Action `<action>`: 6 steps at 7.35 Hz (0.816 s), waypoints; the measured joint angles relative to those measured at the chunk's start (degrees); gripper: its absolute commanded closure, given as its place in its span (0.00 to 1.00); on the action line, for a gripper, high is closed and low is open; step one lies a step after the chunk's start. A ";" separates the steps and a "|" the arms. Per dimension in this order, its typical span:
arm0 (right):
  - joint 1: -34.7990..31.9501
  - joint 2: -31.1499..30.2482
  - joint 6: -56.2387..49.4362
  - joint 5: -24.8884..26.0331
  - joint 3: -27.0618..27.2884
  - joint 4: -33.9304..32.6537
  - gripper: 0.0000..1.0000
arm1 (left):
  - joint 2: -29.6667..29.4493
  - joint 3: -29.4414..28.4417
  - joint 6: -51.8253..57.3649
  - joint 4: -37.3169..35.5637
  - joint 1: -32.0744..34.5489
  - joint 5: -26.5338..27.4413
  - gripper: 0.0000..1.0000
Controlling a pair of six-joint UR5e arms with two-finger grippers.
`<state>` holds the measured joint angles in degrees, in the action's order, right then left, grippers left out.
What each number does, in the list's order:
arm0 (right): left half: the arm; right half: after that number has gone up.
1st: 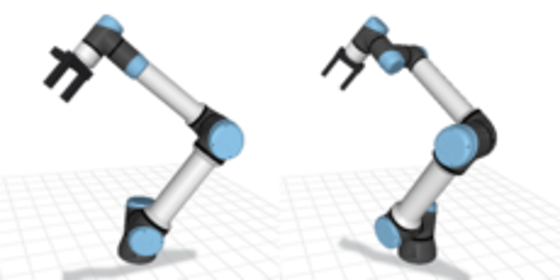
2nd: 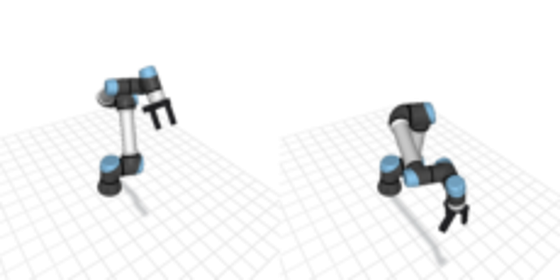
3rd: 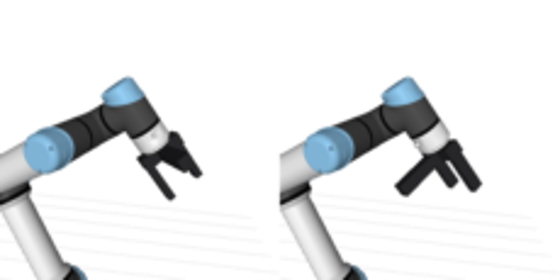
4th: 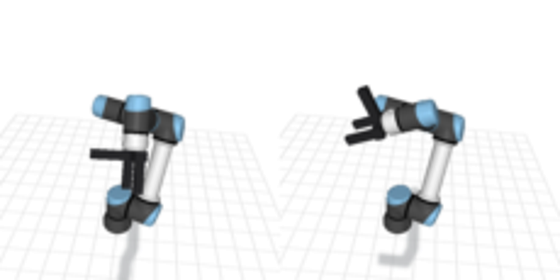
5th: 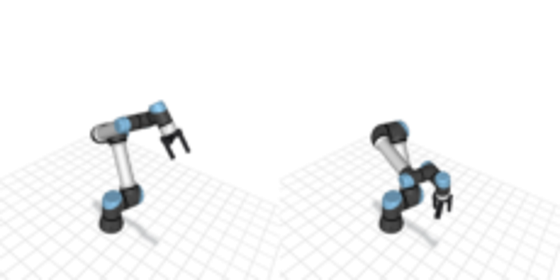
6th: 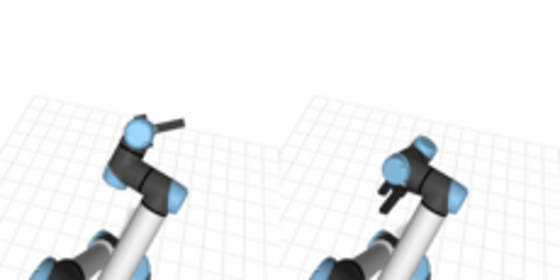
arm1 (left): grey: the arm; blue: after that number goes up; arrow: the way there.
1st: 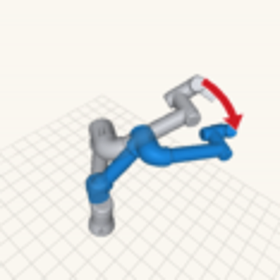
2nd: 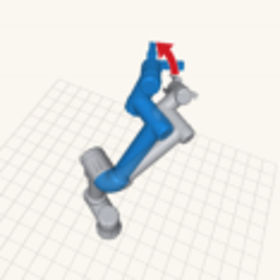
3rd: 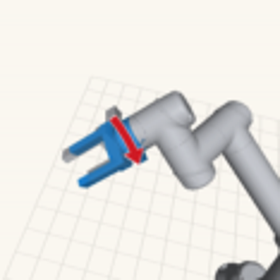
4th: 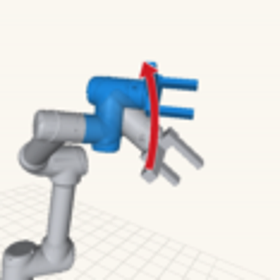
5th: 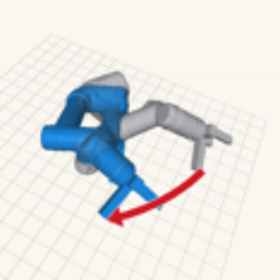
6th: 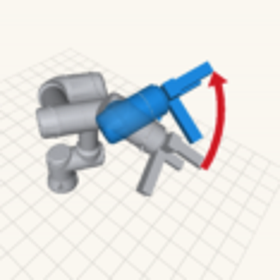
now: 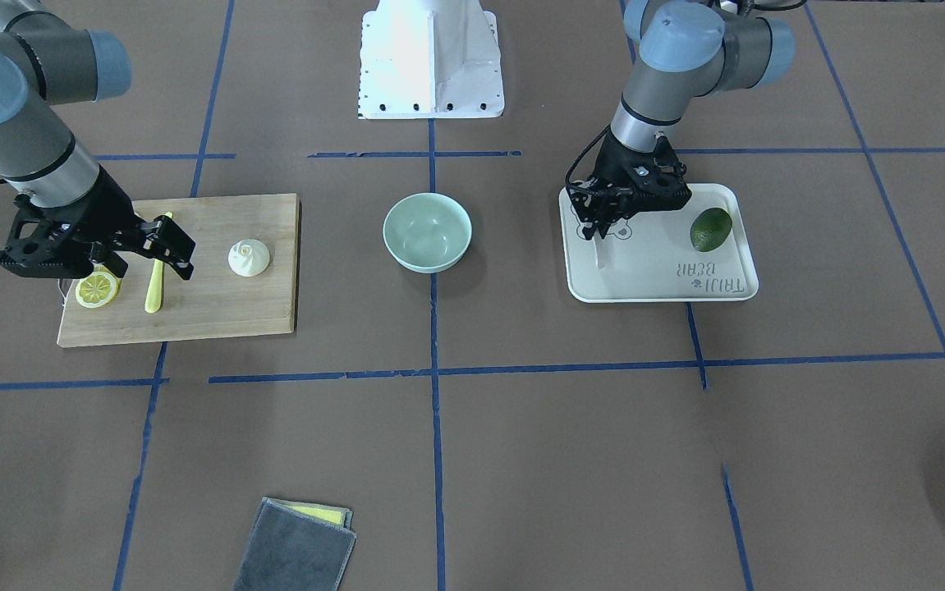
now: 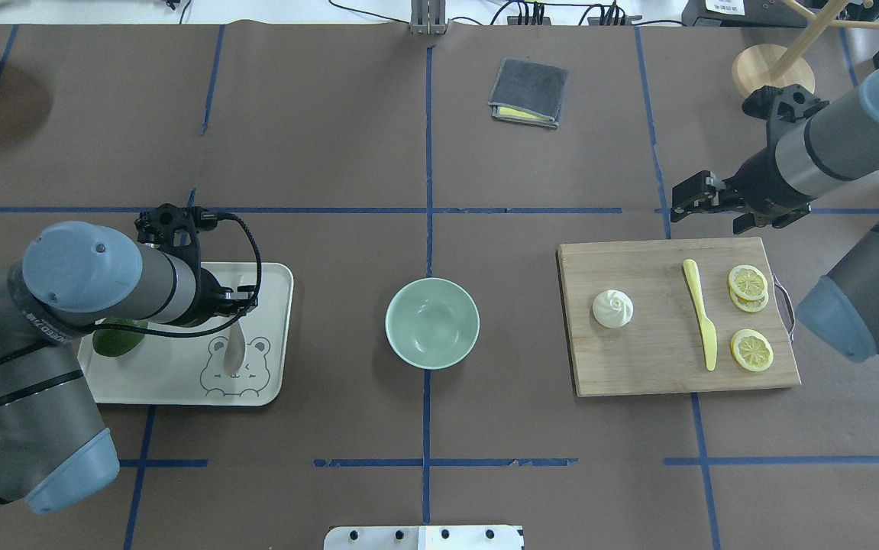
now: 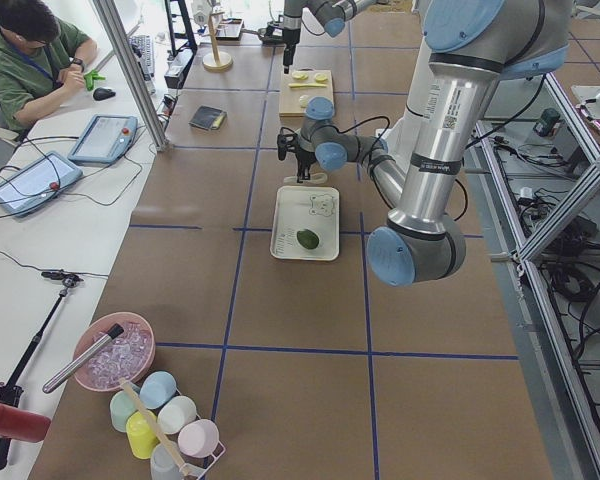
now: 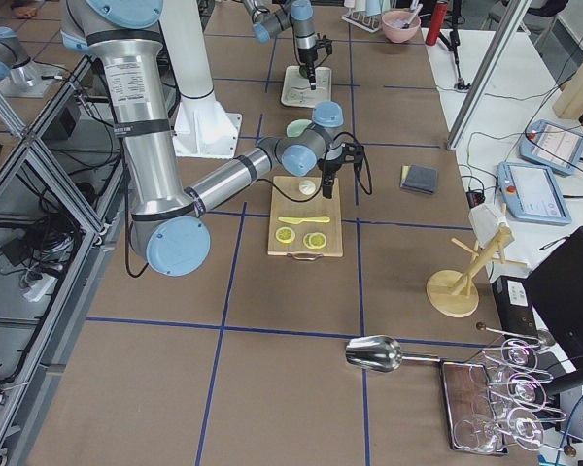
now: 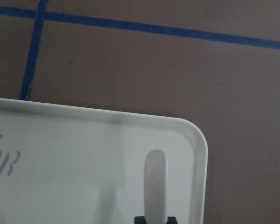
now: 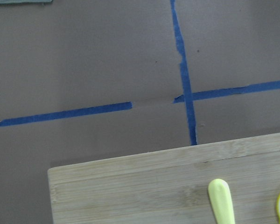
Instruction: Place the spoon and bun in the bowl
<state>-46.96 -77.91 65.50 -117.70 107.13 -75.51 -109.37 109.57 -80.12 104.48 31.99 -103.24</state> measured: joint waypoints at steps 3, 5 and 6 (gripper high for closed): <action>9.40 2.96 4.84 8.34 -2.13 -0.04 0.02 | -7.60 -0.55 -7.02 -3.76 0.08 -0.11 1.00; 12.10 3.67 5.20 9.81 -4.12 -0.01 0.01 | -8.87 -0.58 -7.69 -4.38 0.85 -0.63 1.00; 12.49 3.92 5.23 9.88 -4.42 -0.14 0.01 | -9.13 -0.58 -7.74 -4.41 1.20 -1.17 1.00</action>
<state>-34.47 -73.99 70.74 -107.82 102.71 -75.66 -118.50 108.99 -87.86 100.07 33.20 -104.41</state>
